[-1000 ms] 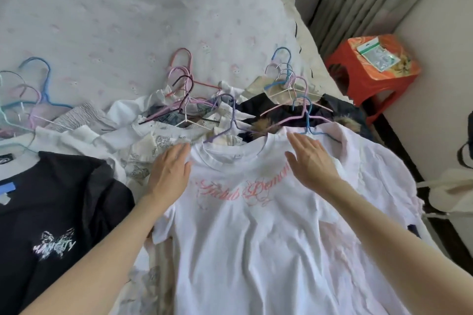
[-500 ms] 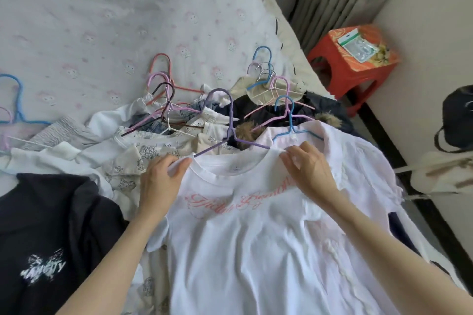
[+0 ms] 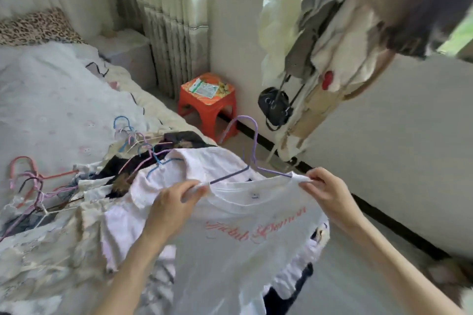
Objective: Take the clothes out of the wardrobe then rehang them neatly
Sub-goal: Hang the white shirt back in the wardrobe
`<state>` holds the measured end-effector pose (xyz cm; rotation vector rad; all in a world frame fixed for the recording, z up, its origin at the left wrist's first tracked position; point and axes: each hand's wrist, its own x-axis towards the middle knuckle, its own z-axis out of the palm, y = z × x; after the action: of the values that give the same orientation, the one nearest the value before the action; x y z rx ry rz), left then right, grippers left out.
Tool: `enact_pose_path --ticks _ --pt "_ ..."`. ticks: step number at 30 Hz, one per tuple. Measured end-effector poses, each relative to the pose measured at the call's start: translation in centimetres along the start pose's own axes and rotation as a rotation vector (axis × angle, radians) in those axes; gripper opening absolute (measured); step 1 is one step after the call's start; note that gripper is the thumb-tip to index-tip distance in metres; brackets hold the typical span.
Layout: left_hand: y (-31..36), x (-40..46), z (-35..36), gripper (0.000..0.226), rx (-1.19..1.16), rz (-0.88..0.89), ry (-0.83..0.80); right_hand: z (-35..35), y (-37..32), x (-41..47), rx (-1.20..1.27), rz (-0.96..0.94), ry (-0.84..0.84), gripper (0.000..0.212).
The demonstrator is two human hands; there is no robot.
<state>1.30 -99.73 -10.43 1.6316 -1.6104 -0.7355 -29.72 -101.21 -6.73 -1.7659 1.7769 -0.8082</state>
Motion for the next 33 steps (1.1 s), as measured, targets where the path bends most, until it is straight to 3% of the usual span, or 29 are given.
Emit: enact_pose_path --ticks 2,6,10,13,14,17,20,24,28,33 --pt "4.2 -0.5 2.8 0.057 -0.081 0.117 -0.082 -5.1 1.6 -3.5 0.055 0.027 0.089 0.024" --pt "12.6 -2.6 9.0 0.01 -0.127 0.262 -0.281 -14.0 4.4 -12.5 0.13 0.088 0.284 0.038" --pt "20.5 -6.6 14.4 0.026 -0.131 0.471 -0.411 -20.3 7.5 -23.2 0.223 0.182 0.518 0.044" --pt "26.3 -10.8 17.9 0.011 -0.13 0.654 -0.483 -23.5 8.5 -30.8 0.233 0.256 0.735 0.021" --pt "27.9 -12.2 18.9 0.002 -0.124 0.731 -0.48 -24.4 8.8 -32.9 0.216 0.271 0.824 0.016" --pt "32.7 -17.0 21.1 0.01 -0.111 0.869 -0.389 -27.4 8.9 -38.5 0.078 0.23 1.039 0.017" --pt "36.7 -21.1 22.8 0.005 -0.223 0.857 -0.414 -29.4 9.8 -44.2 -0.203 0.257 0.993 0.026" --pt "39.8 -25.7 25.3 0.007 -0.25 0.965 -0.42 -31.2 10.7 -50.4 -0.25 0.398 1.025 0.039" --pt "41.5 -28.6 28.3 0.01 -0.353 0.975 -0.507 -33.2 11.4 -54.5 -0.415 0.486 0.947 0.033" --pt "43.2 -31.9 31.2 0.014 -0.39 0.981 -0.653 -34.7 11.1 -58.3 -0.444 0.599 1.067 0.029"
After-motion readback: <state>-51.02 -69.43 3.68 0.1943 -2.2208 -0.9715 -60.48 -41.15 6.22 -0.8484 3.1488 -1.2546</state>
